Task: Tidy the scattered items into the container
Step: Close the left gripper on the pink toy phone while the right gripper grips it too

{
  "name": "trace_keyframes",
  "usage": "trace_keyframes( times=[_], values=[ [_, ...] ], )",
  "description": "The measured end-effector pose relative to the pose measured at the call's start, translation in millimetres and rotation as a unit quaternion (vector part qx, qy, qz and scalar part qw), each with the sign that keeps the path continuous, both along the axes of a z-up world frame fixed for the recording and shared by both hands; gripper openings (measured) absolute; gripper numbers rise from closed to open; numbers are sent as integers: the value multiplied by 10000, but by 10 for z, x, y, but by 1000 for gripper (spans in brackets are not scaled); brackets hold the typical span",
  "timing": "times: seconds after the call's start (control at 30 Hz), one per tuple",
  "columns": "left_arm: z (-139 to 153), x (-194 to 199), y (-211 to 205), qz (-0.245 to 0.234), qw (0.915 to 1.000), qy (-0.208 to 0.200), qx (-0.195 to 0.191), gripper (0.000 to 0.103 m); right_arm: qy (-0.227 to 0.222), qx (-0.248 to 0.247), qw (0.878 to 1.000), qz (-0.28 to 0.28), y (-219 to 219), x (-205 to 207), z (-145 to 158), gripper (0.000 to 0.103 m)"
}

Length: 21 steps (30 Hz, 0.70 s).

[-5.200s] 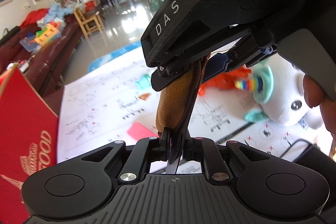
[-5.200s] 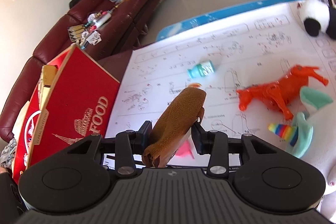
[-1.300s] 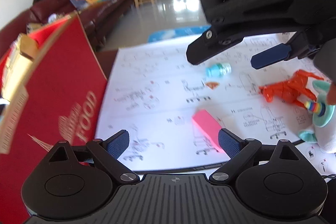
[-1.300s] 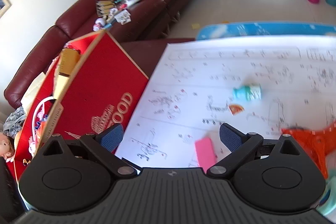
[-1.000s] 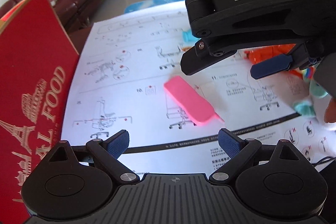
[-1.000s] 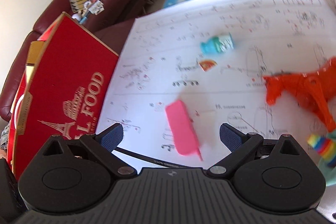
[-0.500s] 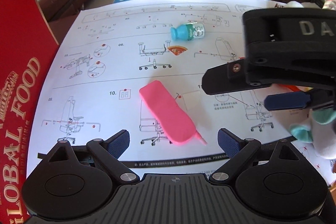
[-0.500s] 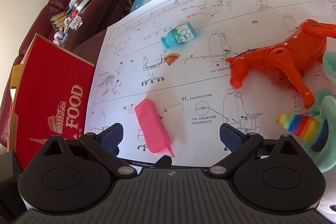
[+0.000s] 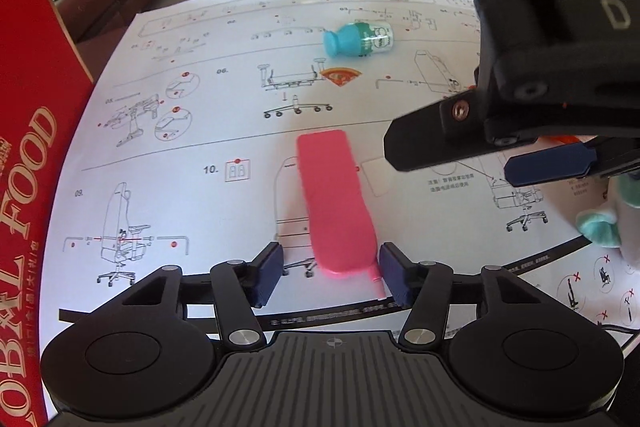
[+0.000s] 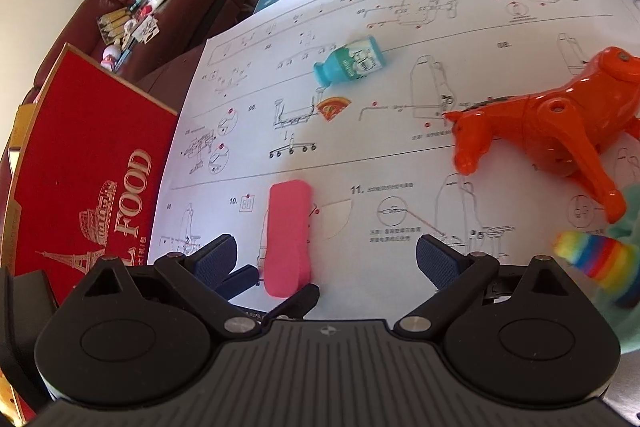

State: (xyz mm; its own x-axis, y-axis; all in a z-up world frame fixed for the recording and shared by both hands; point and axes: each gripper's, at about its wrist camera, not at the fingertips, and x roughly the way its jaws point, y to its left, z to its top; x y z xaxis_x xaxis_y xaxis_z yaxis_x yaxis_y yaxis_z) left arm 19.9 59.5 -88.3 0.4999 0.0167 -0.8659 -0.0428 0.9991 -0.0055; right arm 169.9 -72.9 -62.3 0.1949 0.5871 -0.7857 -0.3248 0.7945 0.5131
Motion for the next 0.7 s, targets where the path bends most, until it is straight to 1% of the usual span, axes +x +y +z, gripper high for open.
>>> trace_keyframes(
  times=[0.17,0.37,0.5,0.57,0.63,0.7],
  values=[
    [3,-37,118,-12,9999,-67,-83,68,127,11,9998,126,161,26,-70,95],
    [4,-48,127,-37,9998,-113,142,68,313,6,9994,131,297,75,-182,93],
    [16,-56,92,-164,9988,-276,371,68,374,35,9992,152,387,126,-245,87],
    [-3,-47,84,-246,9985,-289,403,68,338,75,9992,175,420,148,-251,85],
    [-25,-41,92,-311,9984,-310,357,62,349,113,9991,227,452,172,-259,83],
    [-23,-30,114,-375,9985,-313,231,42,316,150,9991,247,462,183,-262,80]
  ],
)
